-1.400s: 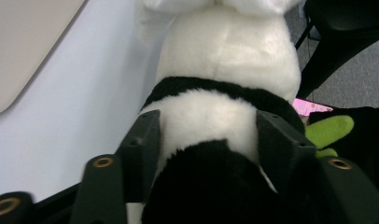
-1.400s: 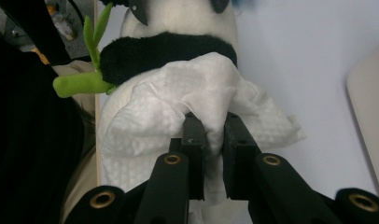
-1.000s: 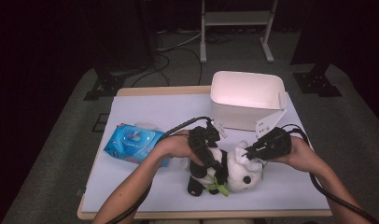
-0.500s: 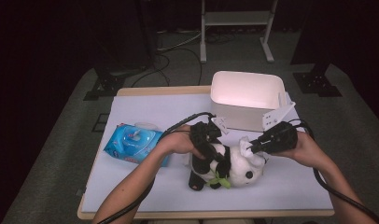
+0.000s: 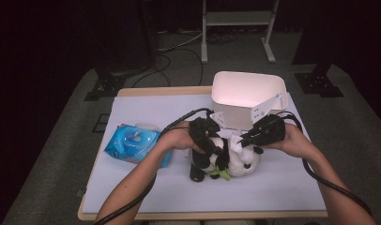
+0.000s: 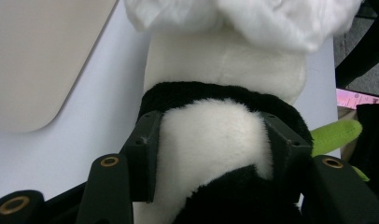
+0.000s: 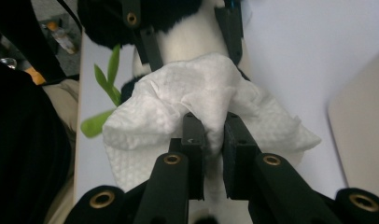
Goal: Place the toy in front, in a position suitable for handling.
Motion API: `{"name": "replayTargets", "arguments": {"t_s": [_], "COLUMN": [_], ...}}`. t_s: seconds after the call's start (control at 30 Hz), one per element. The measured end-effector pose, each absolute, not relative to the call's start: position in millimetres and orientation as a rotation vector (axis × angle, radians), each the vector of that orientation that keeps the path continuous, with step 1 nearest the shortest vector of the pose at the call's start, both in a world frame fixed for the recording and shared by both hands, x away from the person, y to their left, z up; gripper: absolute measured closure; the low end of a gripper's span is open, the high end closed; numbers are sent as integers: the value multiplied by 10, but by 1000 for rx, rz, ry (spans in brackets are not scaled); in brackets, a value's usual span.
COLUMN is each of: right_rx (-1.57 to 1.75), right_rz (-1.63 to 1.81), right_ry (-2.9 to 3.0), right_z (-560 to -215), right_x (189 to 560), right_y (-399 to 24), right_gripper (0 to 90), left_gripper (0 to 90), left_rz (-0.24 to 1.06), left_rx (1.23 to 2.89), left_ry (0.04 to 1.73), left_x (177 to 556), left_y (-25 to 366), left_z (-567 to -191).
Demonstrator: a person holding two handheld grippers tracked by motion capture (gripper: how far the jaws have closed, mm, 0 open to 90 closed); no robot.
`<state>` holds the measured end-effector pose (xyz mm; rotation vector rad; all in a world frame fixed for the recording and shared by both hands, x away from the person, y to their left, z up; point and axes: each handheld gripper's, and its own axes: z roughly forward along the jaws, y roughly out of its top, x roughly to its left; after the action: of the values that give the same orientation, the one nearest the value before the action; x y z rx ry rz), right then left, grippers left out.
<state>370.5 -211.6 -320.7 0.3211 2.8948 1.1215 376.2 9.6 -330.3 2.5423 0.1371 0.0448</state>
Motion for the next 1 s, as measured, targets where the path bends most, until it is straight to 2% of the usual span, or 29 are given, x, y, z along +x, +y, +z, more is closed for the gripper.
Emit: {"name": "replayTargets", "arguments": {"t_s": [0.2,0.43,0.57,0.7,1.0], "right_rx": [263,342,379,378,405], "right_rz": [1072,1112,1130,1120,1106], "right_ry": [2934,2906,2894,2903,2908], "right_z": [-3223,-3203,-3237,-3303,-3317], "right_x": [3688,3642,3614,3596,3571], "right_y": [-1897,-2155,-2267,-2258,-2293], "right_gripper": [801,801,801,802,802], "left_gripper": [443,431,382,282,247], "left_rz": [55,54,30,34,7], "left_rx": [2531,2490,2488,2478,2458], "left_ry": [132,141,163,206,254], "left_x": [3689,3674,3678,3664,3629], "left_y": [115,167,153,165,422], "left_z": [-3315,-3341,-3319,-3286,-3170]}}
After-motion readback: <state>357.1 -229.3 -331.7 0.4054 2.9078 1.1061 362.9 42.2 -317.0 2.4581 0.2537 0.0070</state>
